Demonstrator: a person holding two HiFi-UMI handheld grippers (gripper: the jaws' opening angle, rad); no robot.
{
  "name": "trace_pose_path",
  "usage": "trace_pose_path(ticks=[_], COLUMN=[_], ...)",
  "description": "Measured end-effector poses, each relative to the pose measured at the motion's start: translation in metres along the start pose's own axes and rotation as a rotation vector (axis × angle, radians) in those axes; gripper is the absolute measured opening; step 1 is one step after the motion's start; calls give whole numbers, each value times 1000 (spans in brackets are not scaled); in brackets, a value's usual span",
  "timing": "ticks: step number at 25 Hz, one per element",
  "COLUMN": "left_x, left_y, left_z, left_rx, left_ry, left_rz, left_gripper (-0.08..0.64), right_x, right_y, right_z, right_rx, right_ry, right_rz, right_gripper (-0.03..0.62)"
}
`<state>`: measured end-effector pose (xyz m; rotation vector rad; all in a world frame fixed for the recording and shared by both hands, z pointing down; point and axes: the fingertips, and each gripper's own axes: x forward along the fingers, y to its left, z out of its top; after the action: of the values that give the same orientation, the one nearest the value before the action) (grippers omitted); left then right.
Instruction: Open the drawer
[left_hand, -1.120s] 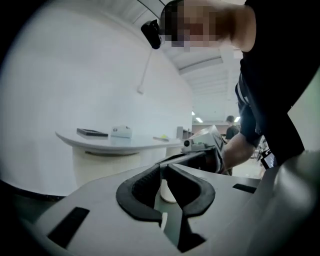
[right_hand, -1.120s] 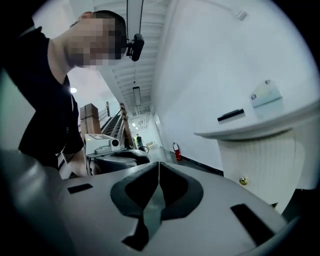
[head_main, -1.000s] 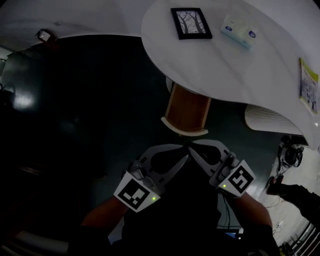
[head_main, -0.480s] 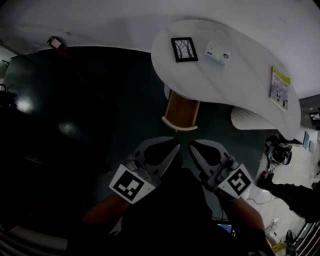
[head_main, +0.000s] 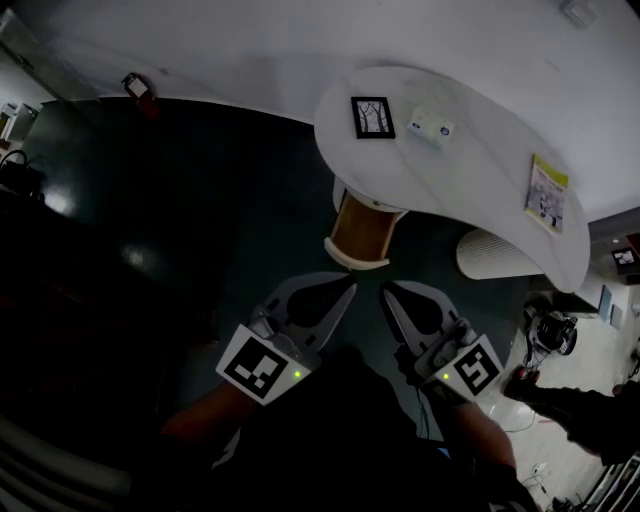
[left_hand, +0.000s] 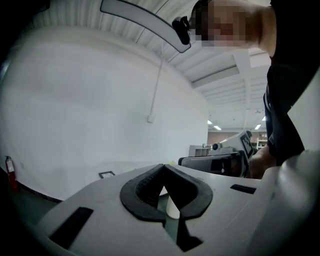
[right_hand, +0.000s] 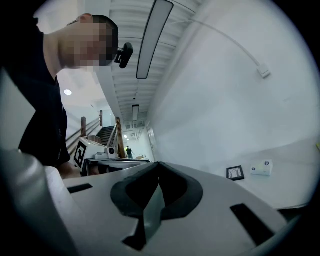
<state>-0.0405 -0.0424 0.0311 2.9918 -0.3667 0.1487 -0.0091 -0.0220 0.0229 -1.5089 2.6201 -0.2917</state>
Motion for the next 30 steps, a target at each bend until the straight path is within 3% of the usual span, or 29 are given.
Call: trace_pose_path(ticks=[11,16,30], left_x=[5,-29,-46], left_y=[-97,-165,-163], left_z=[13,15,28], left_rx=[3,46,57], left_ry=[4,-24,-5], left_rz=[110,107,67], left_gripper=[12,12,12], right_x=[-98,-156,-162], right_y=[29,82,93], right_z=[24,23,44], right_rx=[-18,-69,-44], right_ry=[-46,-70,-86], right_rz=[28,32,-56], right_gripper=[15,15,15])
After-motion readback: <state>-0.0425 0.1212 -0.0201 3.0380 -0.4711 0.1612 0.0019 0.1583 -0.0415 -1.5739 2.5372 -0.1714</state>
